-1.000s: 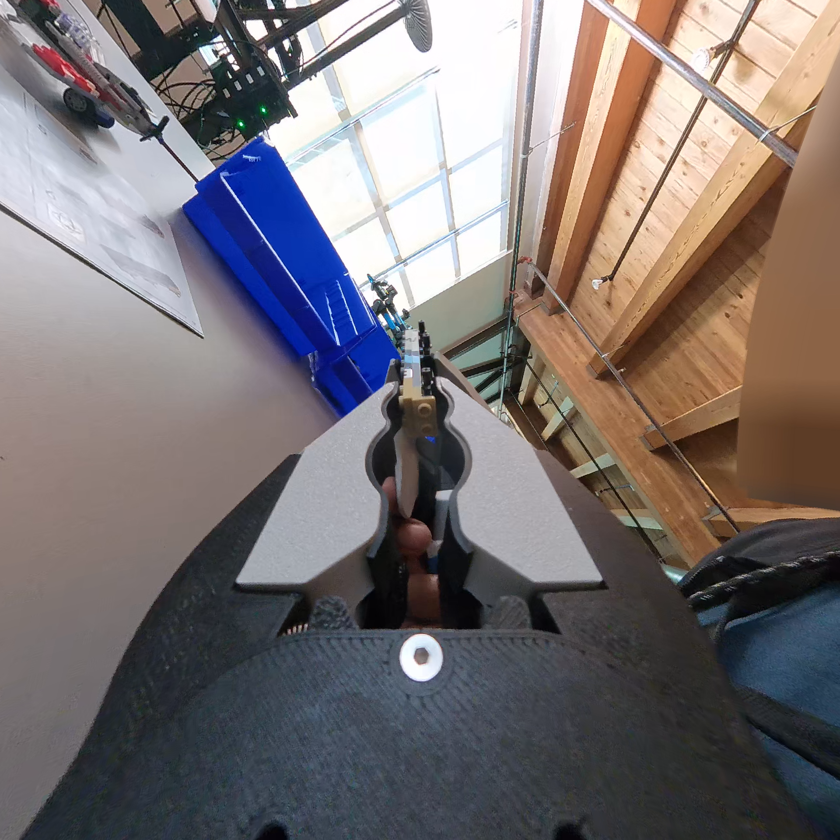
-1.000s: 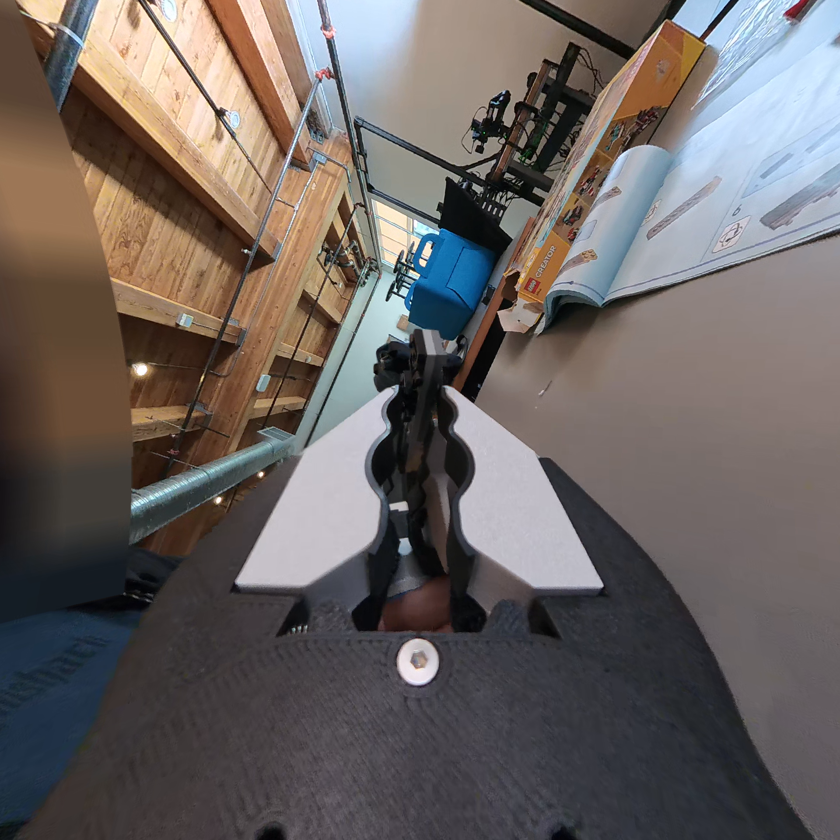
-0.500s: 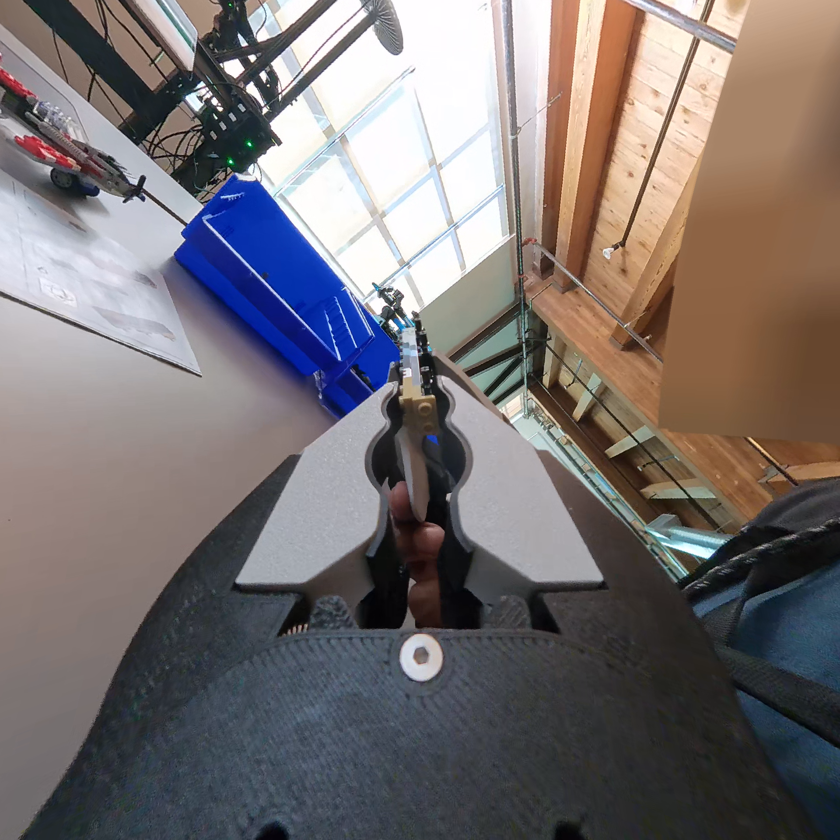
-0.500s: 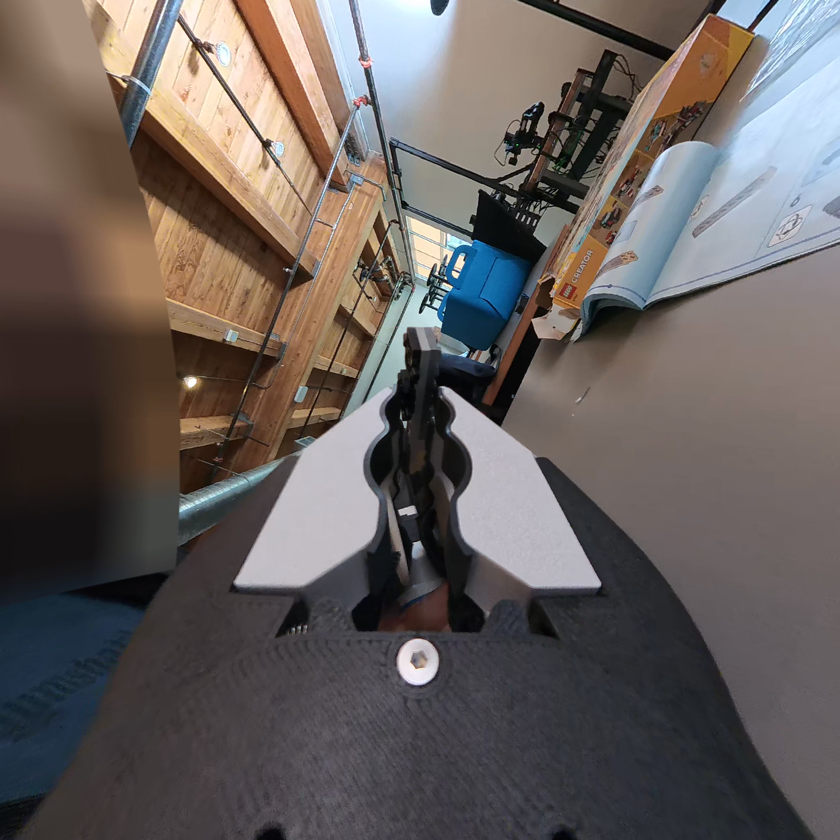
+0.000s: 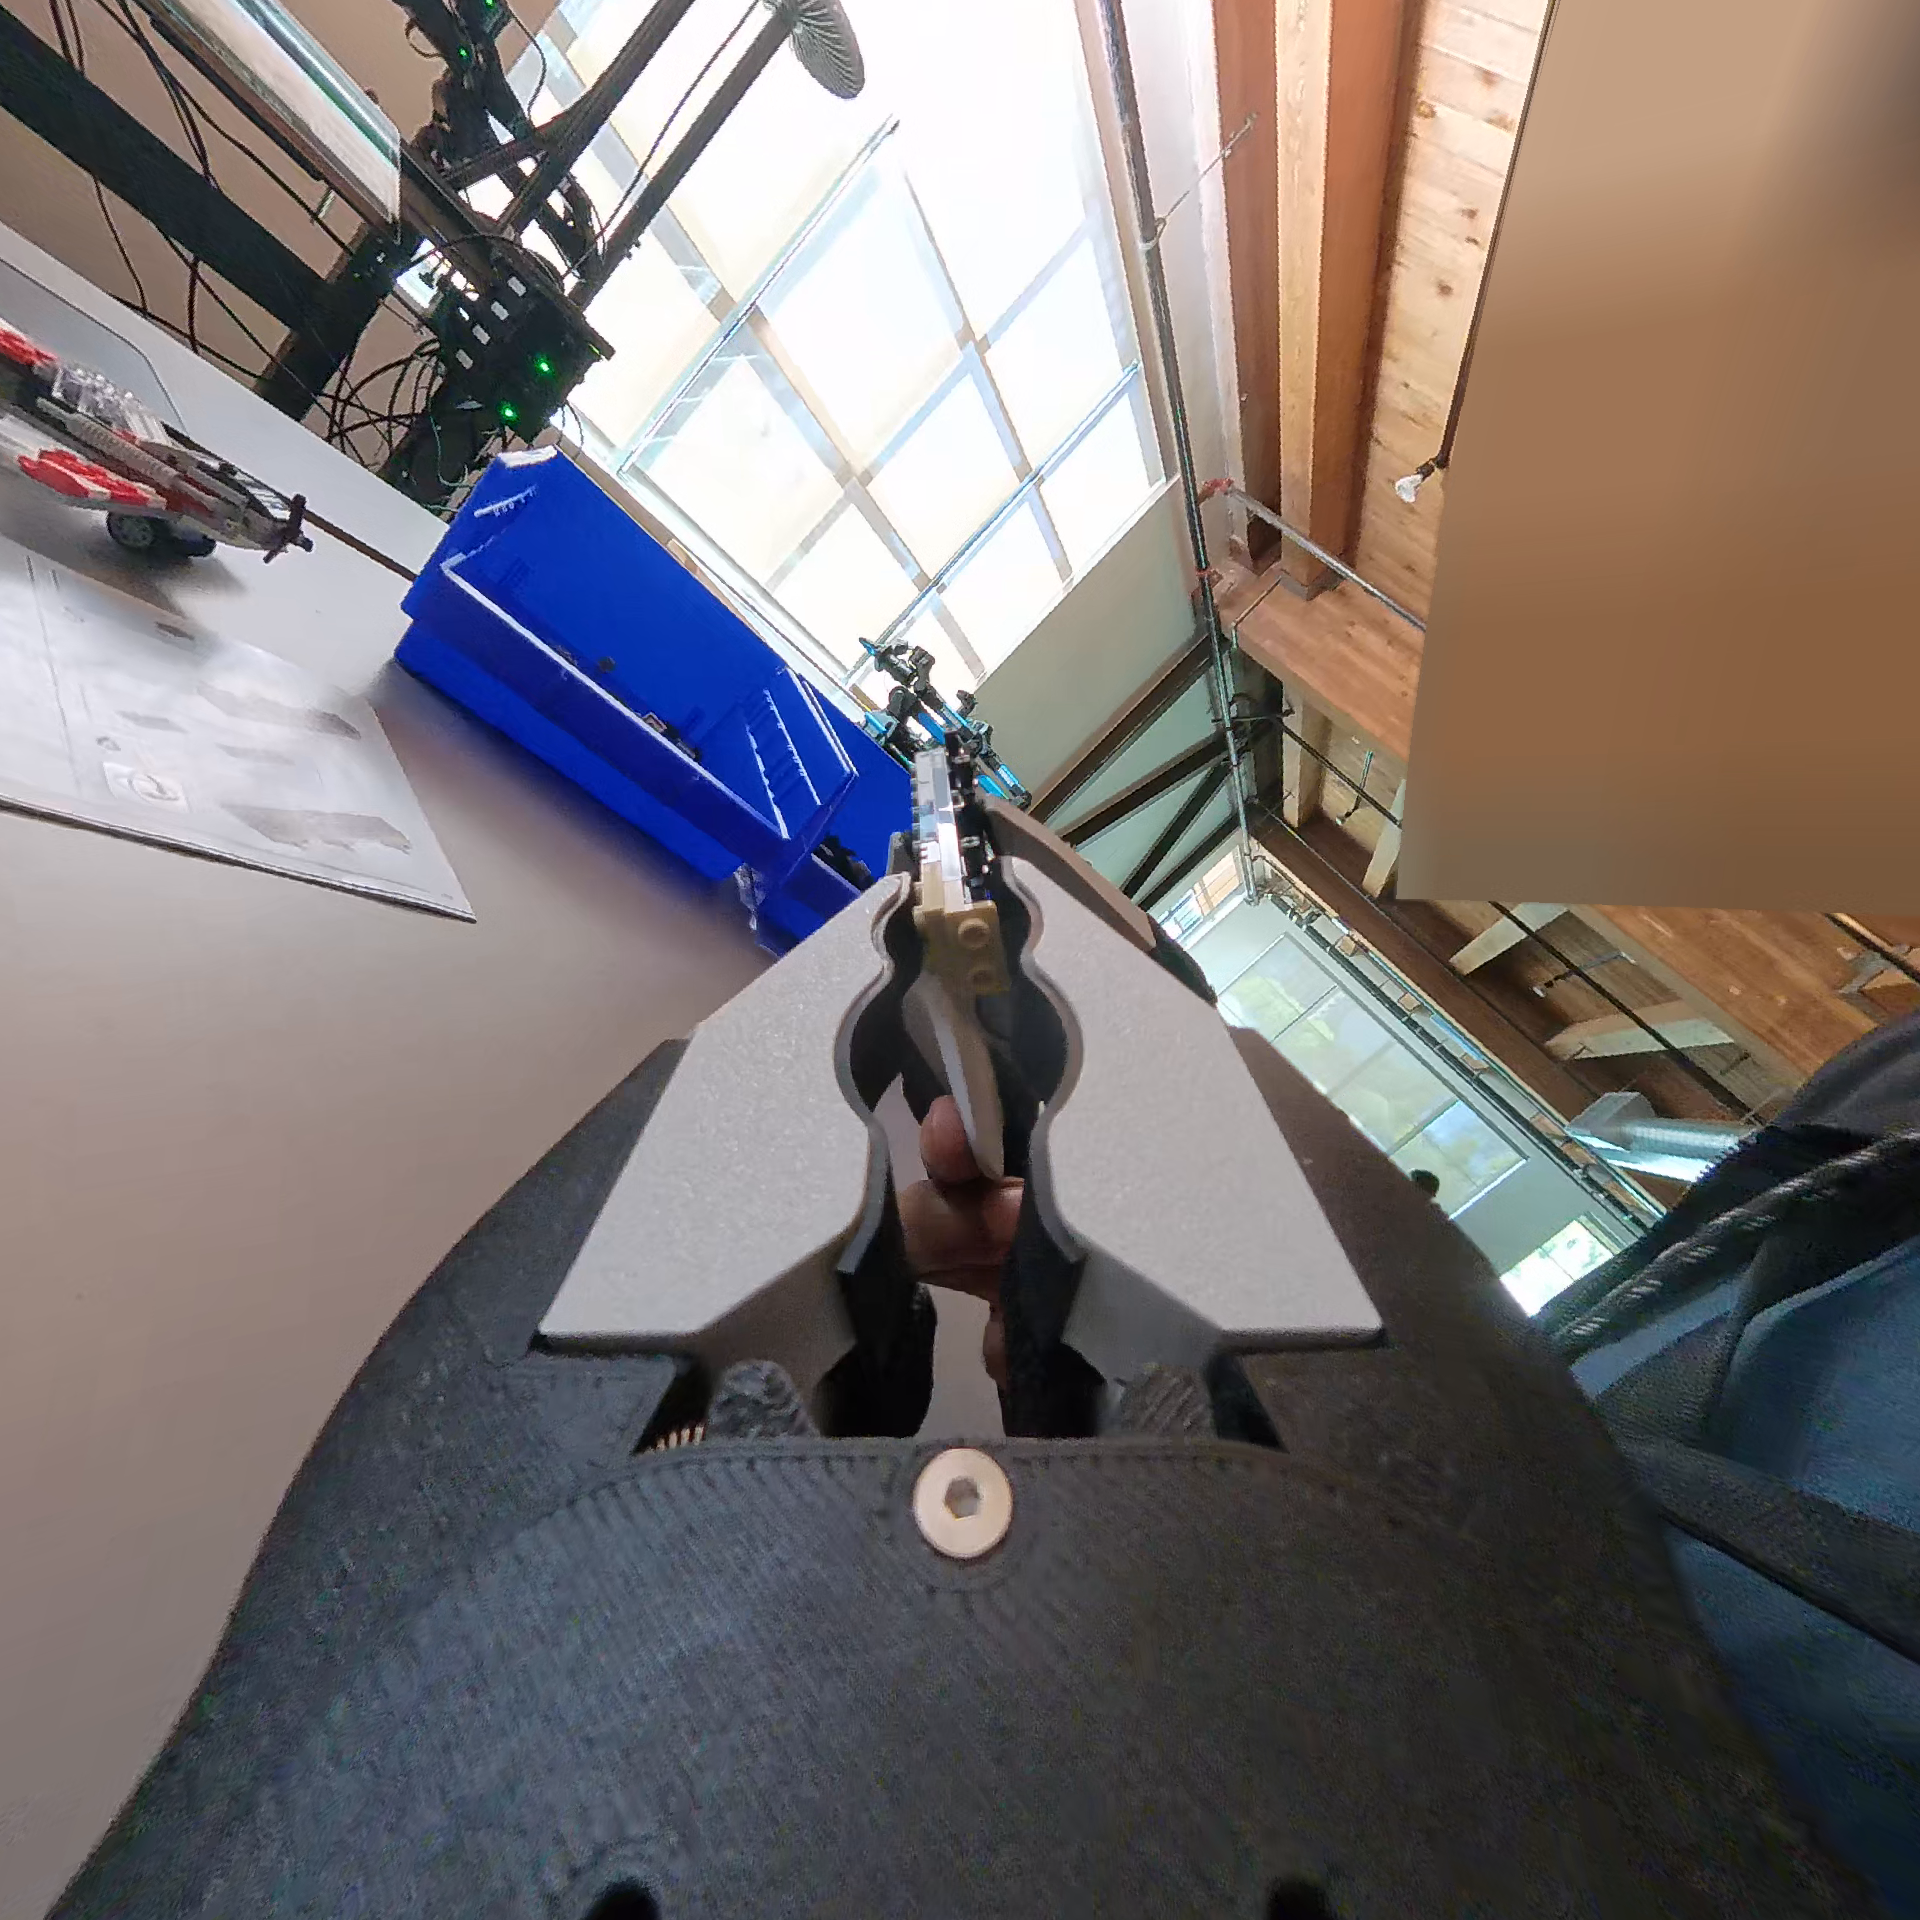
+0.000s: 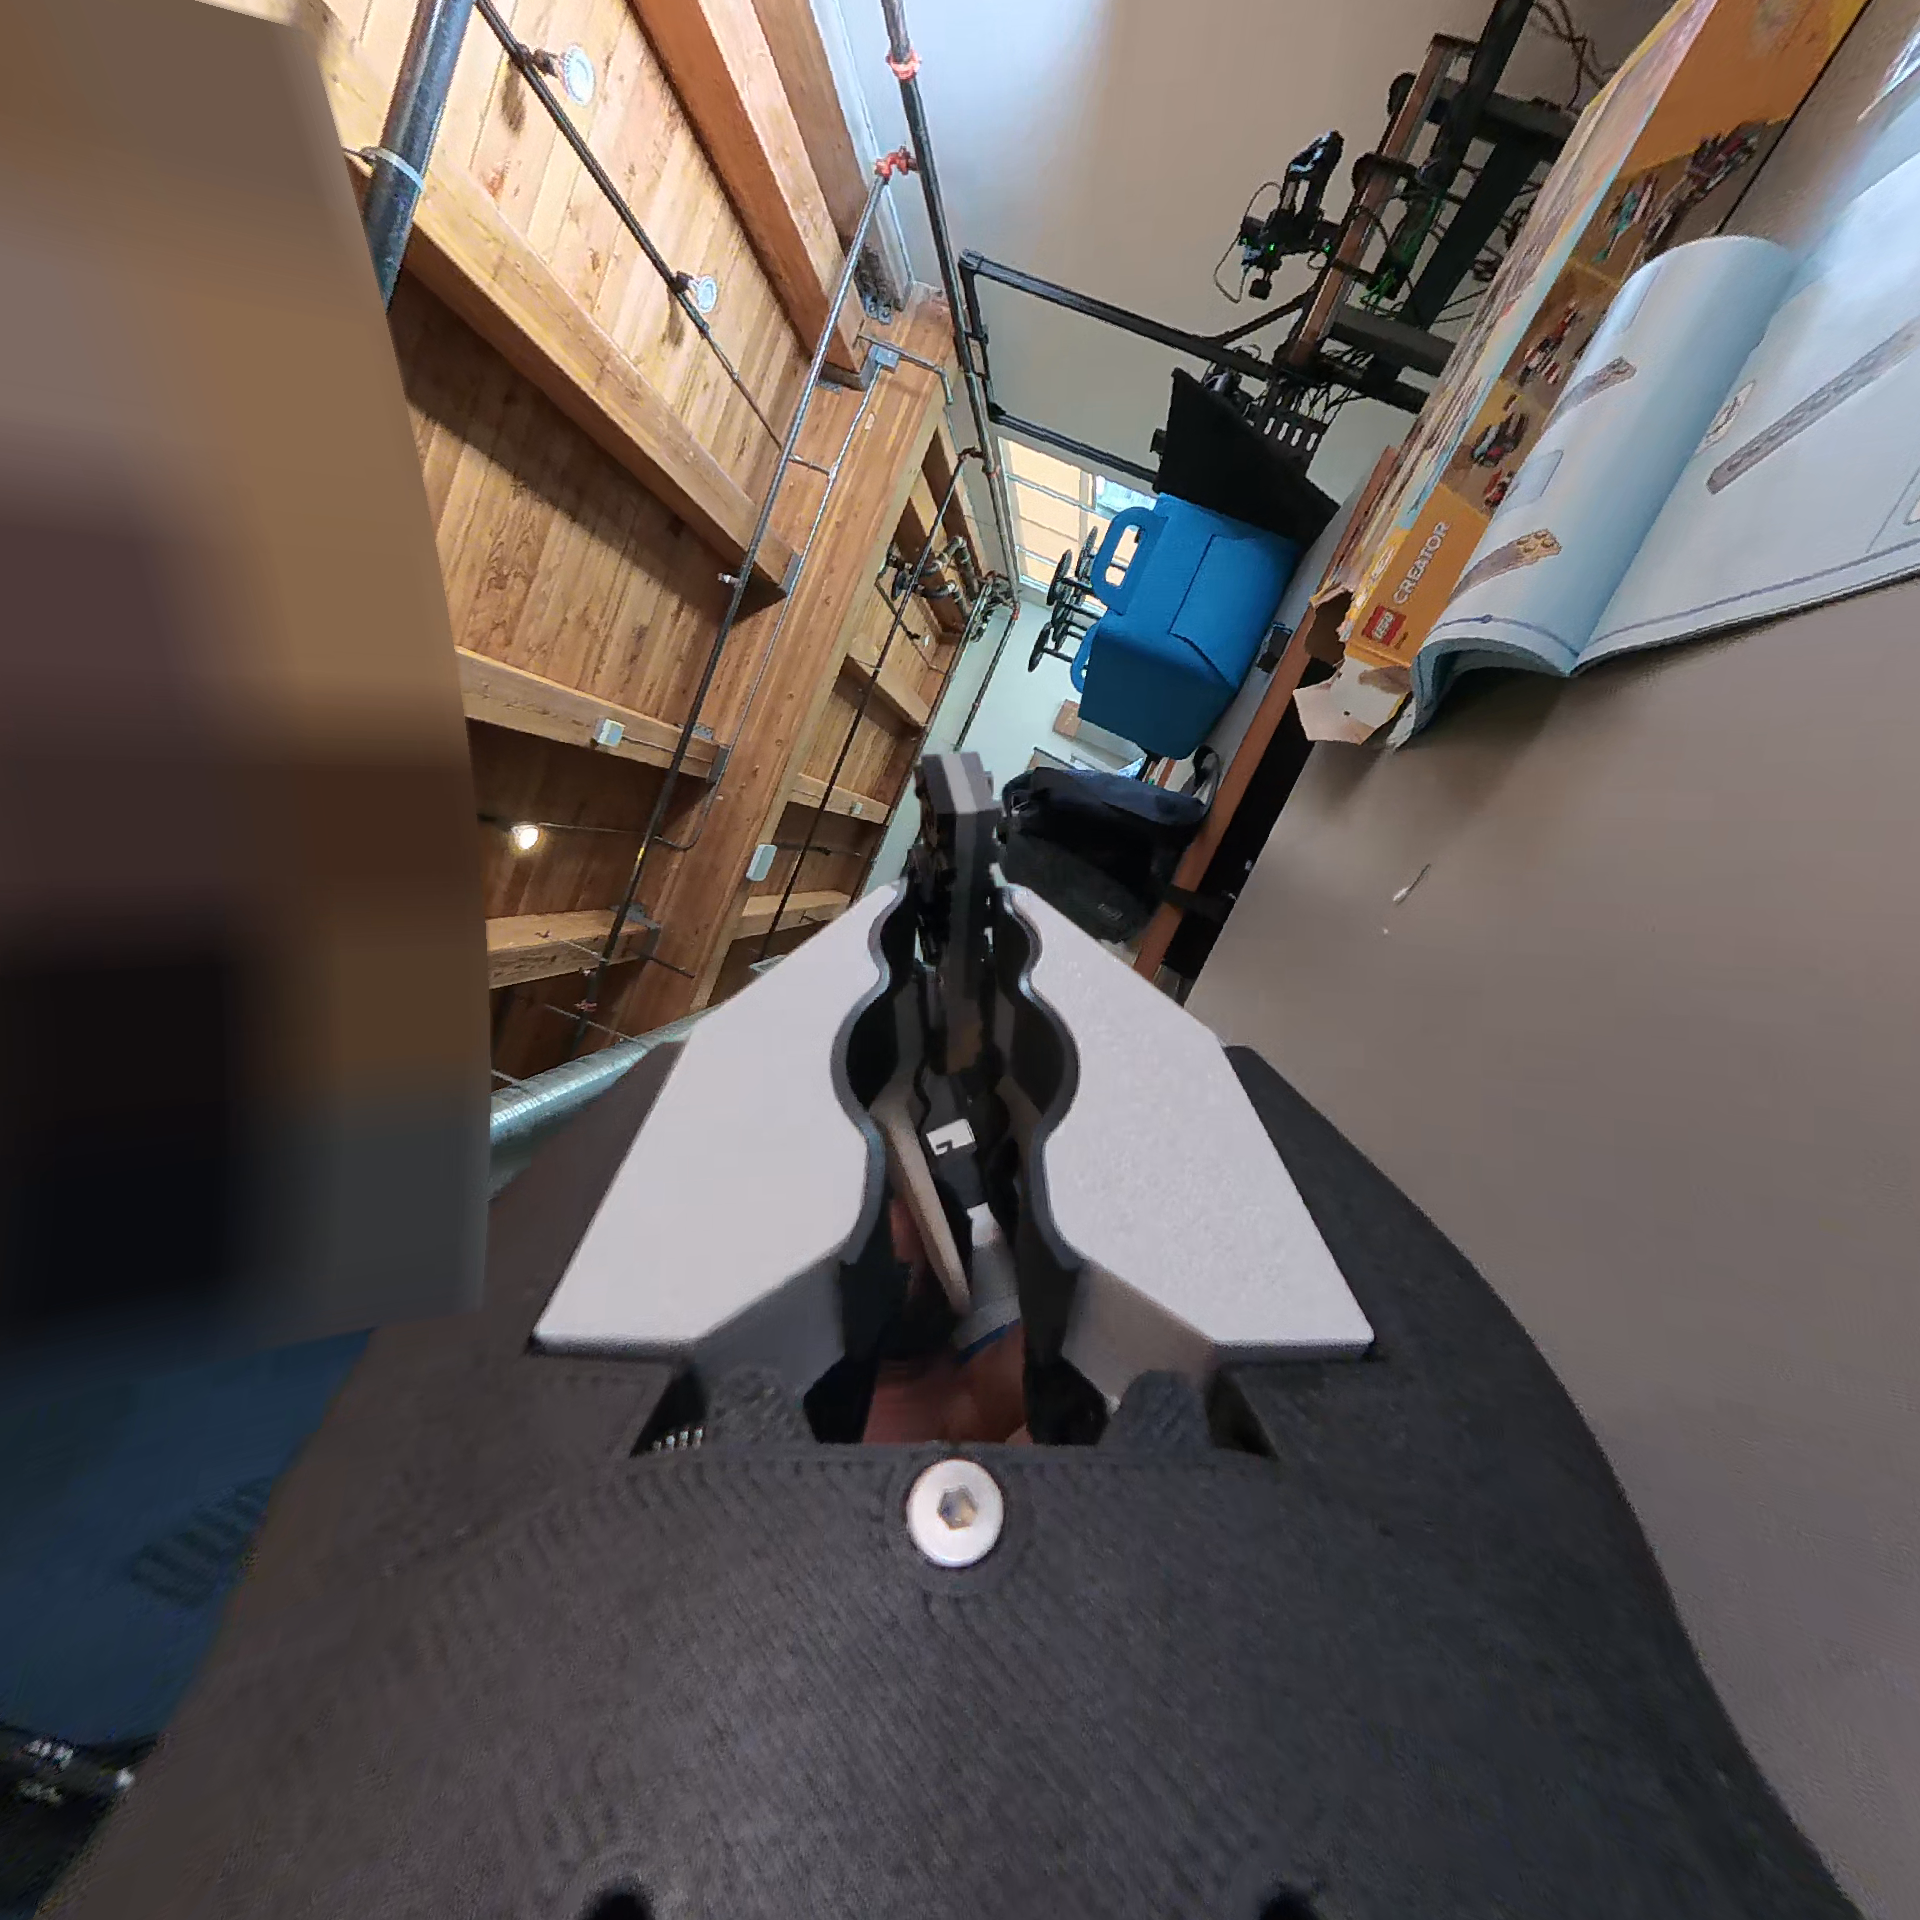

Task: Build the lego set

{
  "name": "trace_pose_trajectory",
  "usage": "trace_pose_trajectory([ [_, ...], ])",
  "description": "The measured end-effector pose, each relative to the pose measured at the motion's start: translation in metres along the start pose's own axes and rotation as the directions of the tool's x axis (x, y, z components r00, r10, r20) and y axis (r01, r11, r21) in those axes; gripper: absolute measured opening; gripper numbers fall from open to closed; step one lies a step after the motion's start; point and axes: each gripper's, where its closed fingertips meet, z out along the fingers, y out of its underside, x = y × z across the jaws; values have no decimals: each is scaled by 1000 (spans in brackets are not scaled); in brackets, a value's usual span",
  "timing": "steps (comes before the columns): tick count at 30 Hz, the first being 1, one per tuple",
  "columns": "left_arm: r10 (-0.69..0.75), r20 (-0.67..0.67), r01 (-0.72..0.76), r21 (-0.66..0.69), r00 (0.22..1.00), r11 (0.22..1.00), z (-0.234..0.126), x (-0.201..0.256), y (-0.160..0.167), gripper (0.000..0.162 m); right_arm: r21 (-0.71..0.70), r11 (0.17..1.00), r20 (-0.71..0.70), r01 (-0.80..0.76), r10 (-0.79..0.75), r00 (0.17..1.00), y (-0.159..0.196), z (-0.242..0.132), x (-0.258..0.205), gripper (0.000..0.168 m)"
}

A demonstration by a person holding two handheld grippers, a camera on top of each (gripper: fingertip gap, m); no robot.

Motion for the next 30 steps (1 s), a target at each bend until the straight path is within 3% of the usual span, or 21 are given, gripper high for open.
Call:
trace_pose_trajectory([
  [30,60,-4,-60,-17,998,998,0,4,-1,12,-56,993,2,-104,104,995,-1,-2,-1,16],
])
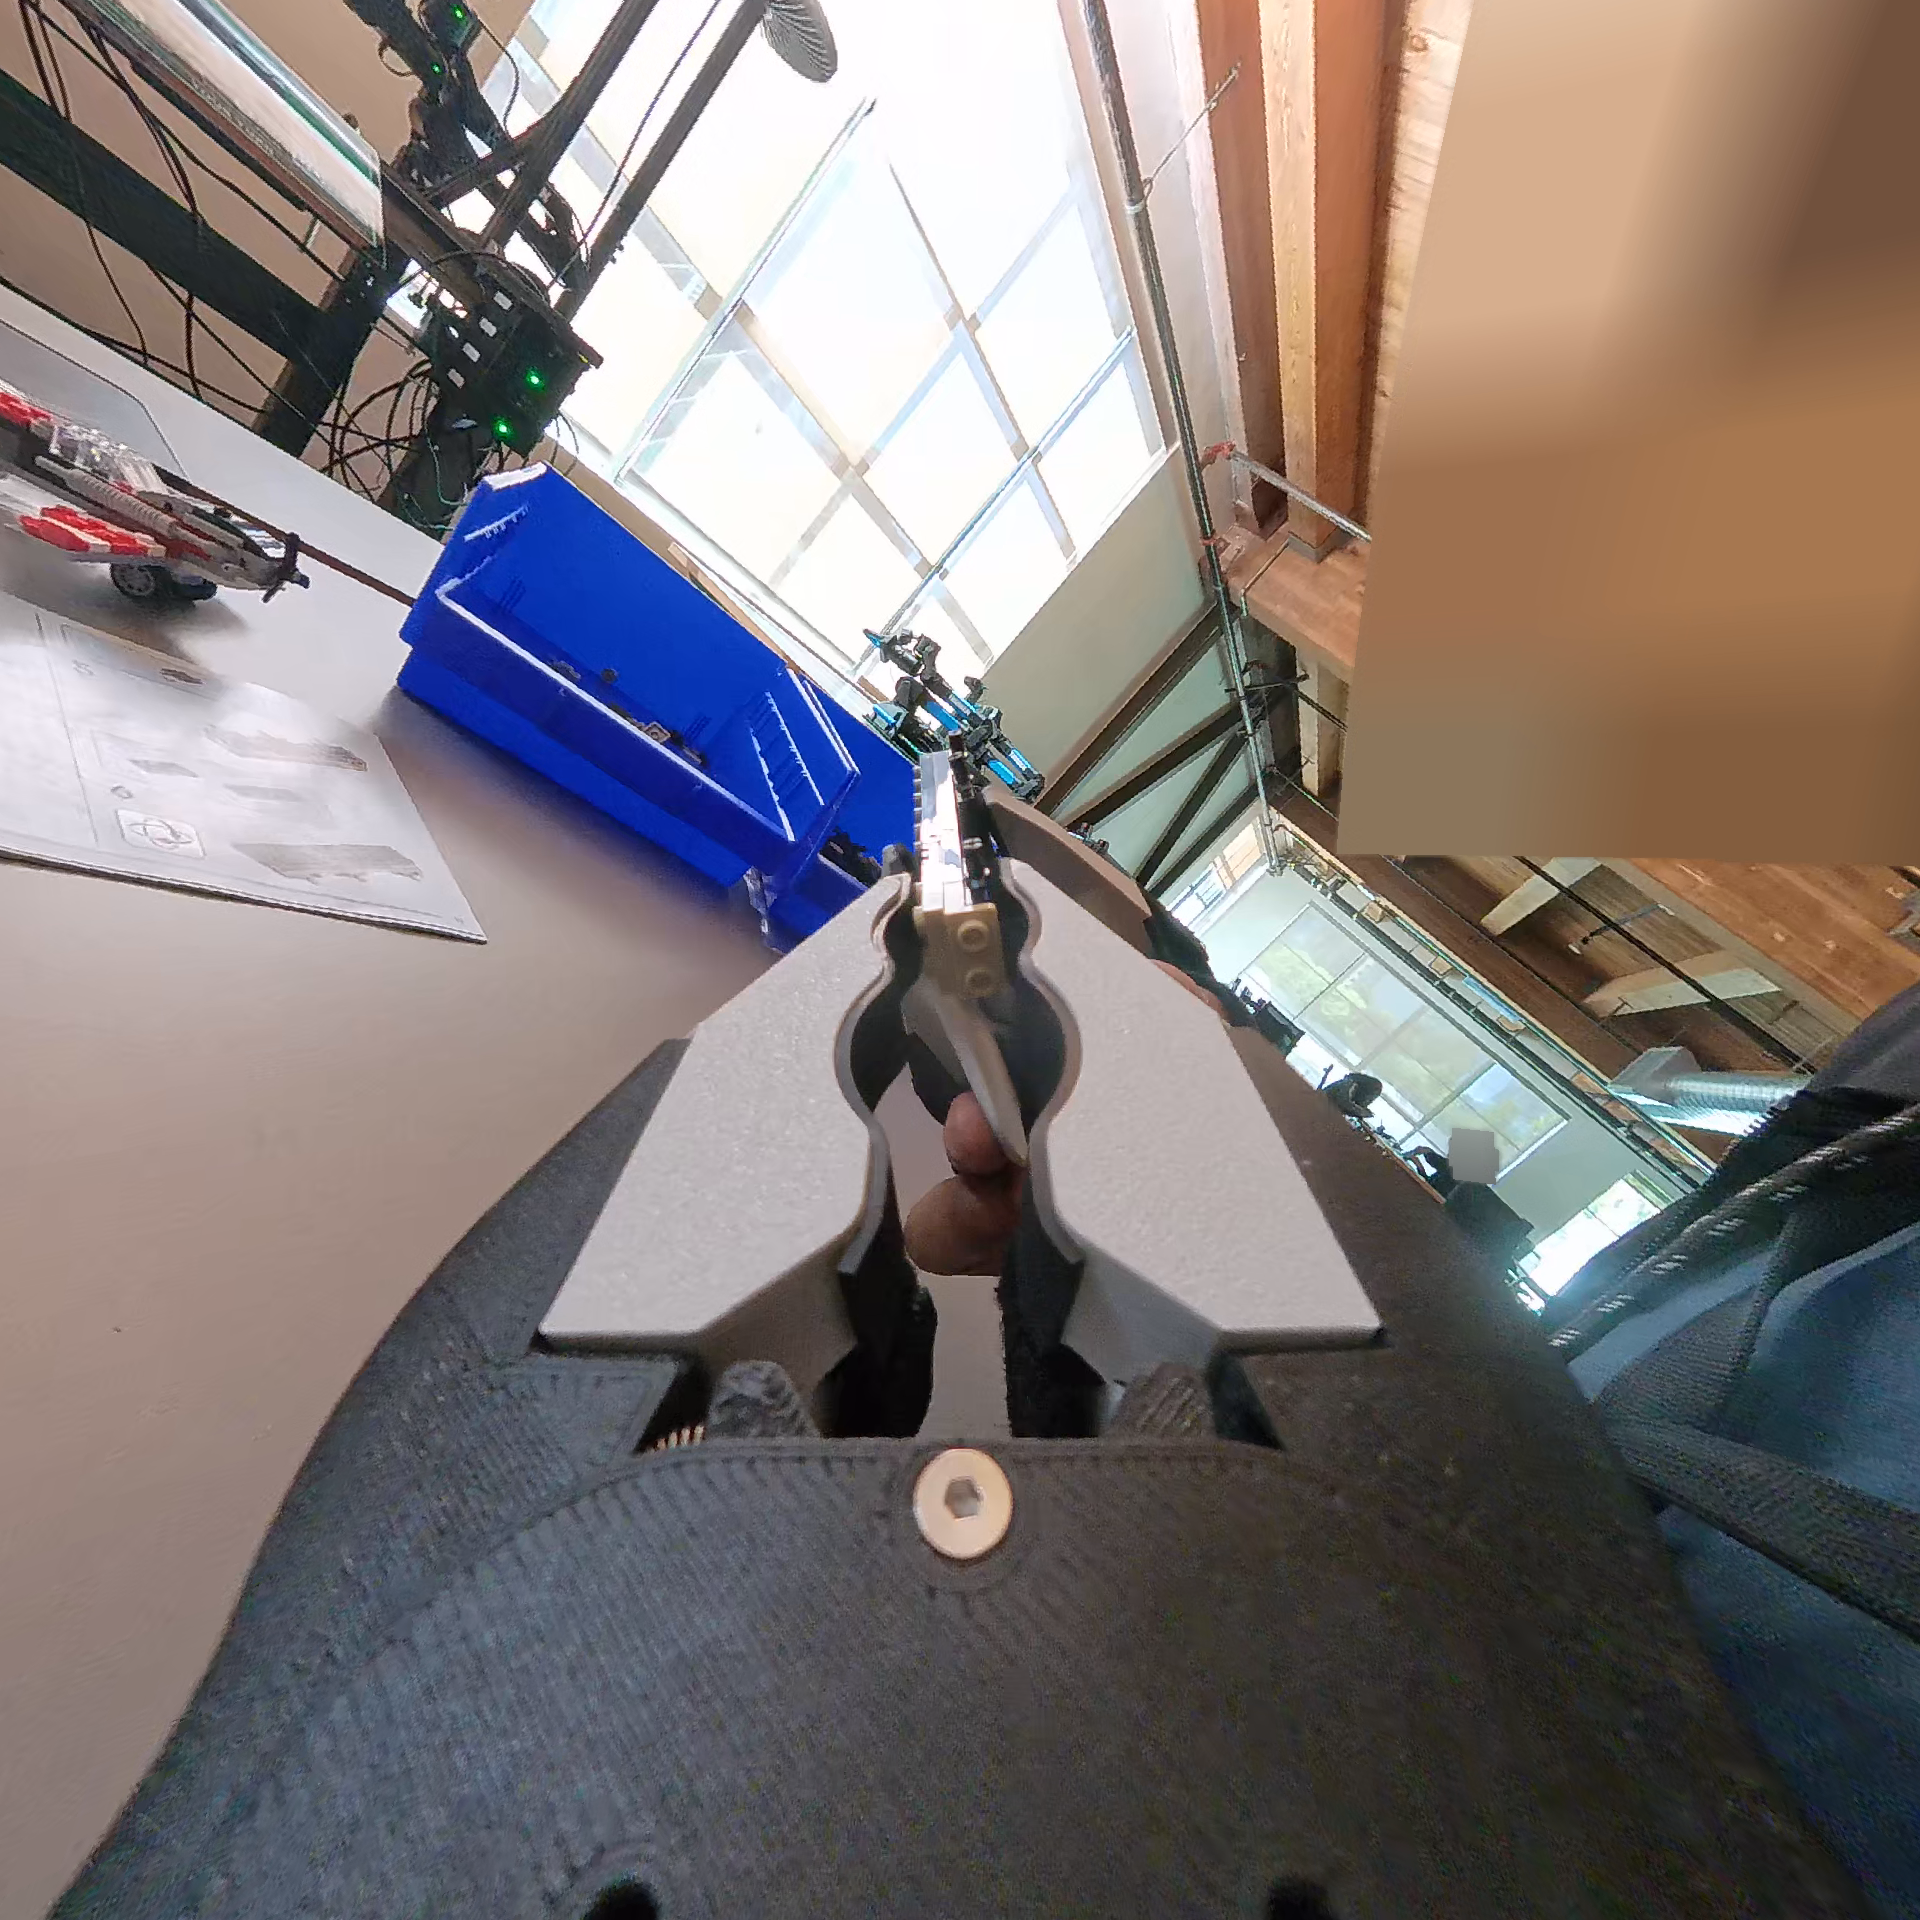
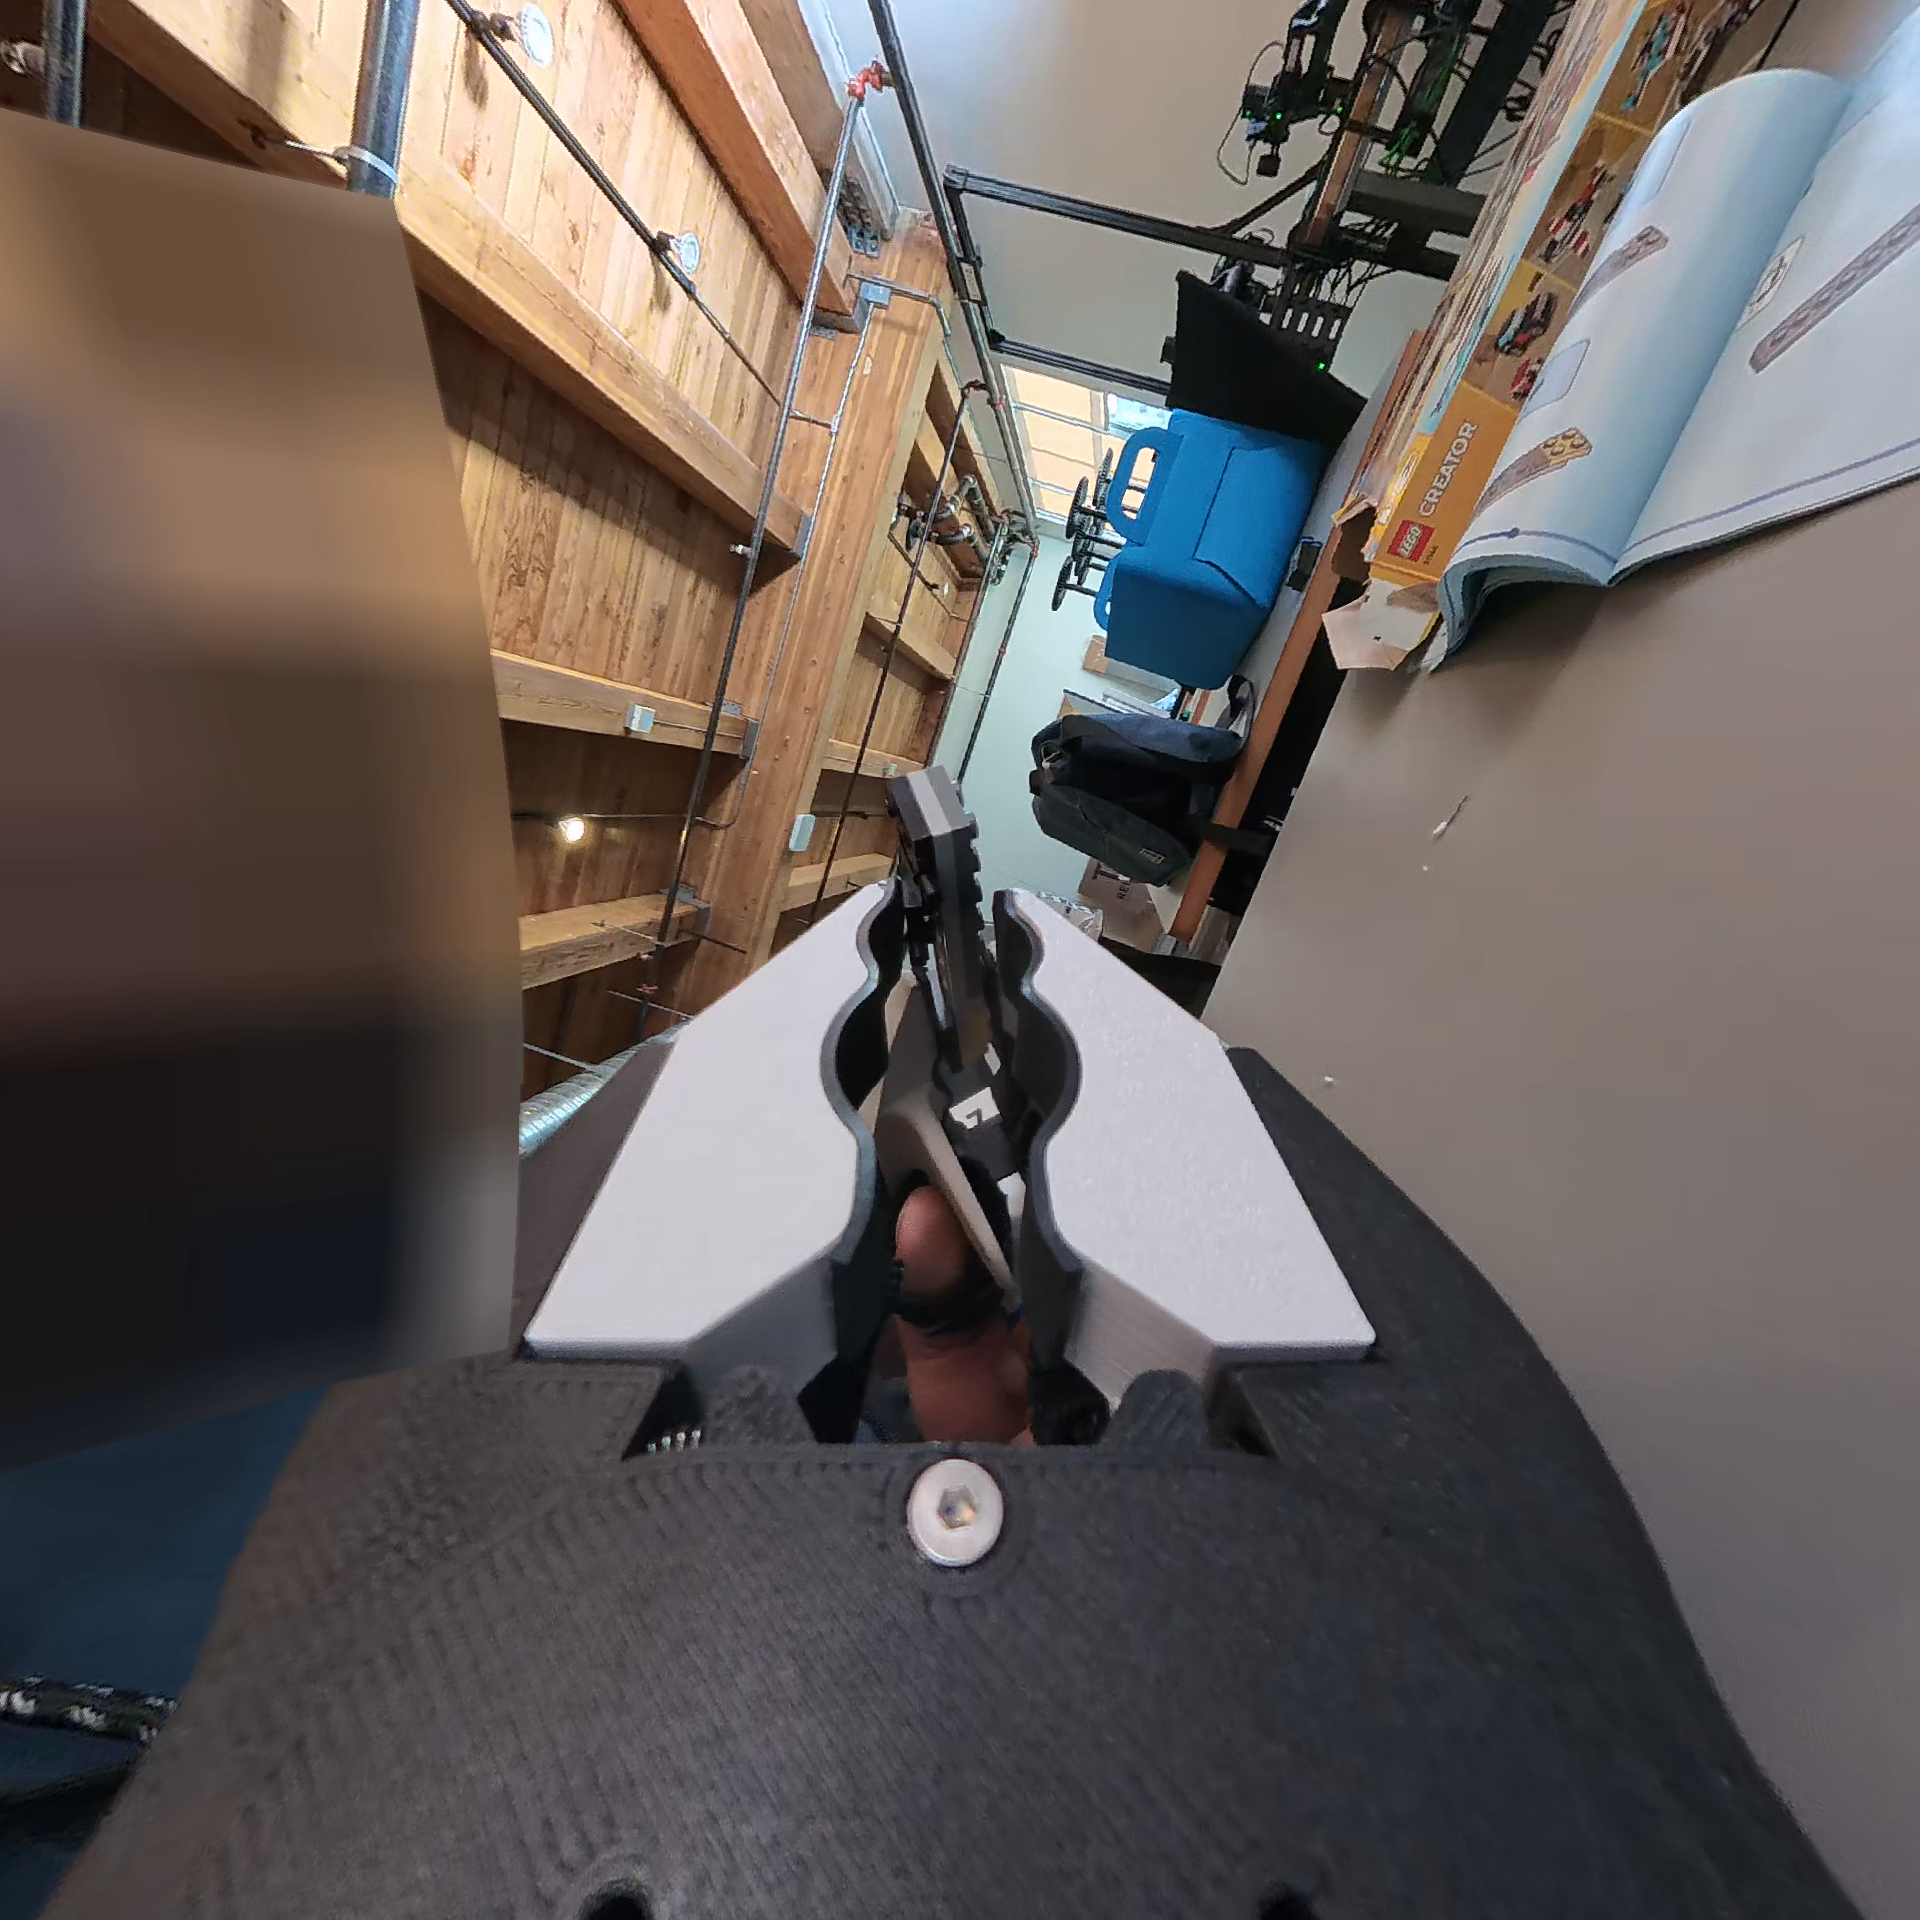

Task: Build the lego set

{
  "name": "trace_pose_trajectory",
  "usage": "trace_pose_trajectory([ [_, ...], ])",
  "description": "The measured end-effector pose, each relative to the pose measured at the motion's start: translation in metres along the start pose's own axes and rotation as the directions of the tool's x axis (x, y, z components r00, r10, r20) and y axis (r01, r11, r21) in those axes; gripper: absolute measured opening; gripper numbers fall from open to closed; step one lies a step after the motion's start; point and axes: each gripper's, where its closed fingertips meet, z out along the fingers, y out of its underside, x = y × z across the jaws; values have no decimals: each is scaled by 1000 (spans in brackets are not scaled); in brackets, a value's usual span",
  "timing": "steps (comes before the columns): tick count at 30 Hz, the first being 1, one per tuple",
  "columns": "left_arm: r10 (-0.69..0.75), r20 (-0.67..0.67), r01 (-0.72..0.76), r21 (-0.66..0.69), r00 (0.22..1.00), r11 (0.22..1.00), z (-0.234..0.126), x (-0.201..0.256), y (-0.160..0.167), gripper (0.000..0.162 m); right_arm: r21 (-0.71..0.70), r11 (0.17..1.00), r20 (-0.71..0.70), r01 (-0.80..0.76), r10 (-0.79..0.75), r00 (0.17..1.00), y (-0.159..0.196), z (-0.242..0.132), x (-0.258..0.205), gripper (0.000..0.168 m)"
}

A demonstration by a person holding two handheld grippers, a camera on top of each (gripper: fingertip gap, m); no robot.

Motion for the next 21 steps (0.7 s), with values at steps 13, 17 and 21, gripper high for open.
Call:
trace_pose_trajectory([
  [13,-62,-7,62,12,998,998,0,-2,0,11,-12,999,11,-42,42,999,6,2,2,16],
  [17,-80,-12,80,13,997,997,-1,-2,0,11,-6,999,9,-42,42,999,6,3,3,16],
  [21,-70,-22,71,10,997,997,-1,-1,0,11,-25,999,12,-37,38,999,8,3,1,15],
])
